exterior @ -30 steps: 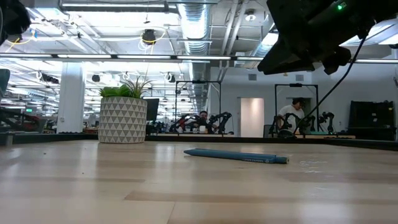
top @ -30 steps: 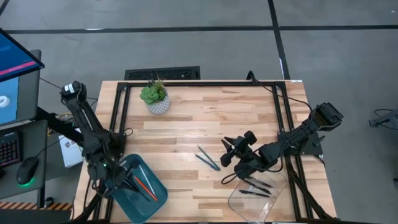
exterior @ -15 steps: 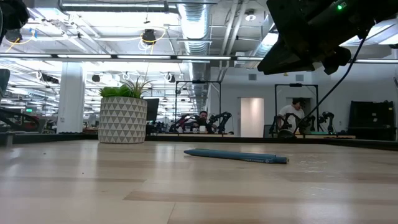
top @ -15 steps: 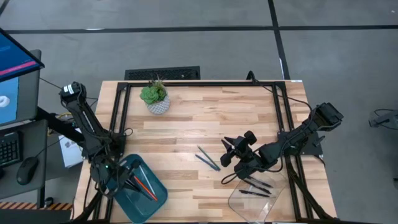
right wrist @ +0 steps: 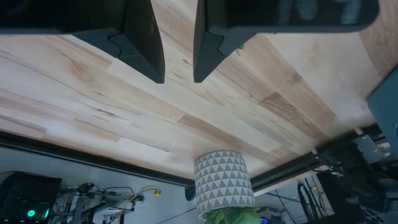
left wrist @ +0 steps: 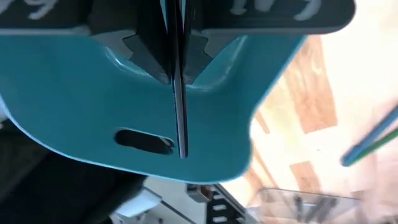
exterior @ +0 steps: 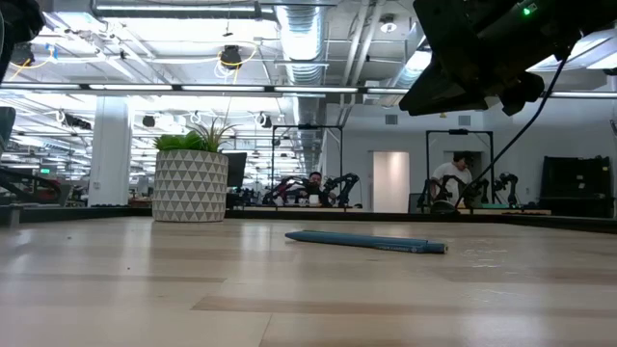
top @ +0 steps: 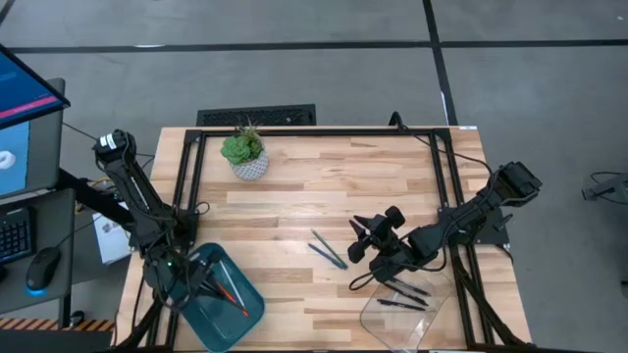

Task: Sort pens & pencils
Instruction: Put the black pencil into the blue bin

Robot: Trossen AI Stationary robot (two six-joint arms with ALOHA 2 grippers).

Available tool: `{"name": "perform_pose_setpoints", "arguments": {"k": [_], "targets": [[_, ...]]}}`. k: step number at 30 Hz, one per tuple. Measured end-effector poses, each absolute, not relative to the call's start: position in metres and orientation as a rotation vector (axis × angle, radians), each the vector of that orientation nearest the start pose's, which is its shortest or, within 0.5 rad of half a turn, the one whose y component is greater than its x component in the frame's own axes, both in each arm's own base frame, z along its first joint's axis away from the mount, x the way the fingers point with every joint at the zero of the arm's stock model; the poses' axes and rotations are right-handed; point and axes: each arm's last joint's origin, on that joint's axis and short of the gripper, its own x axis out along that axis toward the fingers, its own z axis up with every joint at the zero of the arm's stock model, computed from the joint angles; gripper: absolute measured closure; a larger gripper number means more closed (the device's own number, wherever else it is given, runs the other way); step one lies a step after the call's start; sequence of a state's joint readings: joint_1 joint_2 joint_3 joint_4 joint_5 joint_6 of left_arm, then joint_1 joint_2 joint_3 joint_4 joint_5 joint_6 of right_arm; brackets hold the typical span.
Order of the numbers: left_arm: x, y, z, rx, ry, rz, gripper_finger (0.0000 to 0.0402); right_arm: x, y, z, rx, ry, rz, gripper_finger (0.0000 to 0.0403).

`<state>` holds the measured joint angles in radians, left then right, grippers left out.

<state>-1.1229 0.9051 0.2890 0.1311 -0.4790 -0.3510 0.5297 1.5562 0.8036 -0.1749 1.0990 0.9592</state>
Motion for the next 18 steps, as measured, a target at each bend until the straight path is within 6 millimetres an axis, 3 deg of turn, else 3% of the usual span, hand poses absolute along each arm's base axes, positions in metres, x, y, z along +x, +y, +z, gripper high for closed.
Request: {"name": "perform_pose_setpoints", "arguments": {"k": [8, 18], "targets": [[0.0881, -0.1507, 0.1753, 0.009, 0.438, -0.531, 0.0347, 0.2586, 0.1215, 0.1791, 0.222, 0.322, -0.751, 0.0295], [0.0898, -0.1519, 0.1806, 0.002, 0.376, -0.509, 0.0343, 0.2586, 0.1215, 0.1791, 0.222, 0.322, -0.751, 0.0295]]}}
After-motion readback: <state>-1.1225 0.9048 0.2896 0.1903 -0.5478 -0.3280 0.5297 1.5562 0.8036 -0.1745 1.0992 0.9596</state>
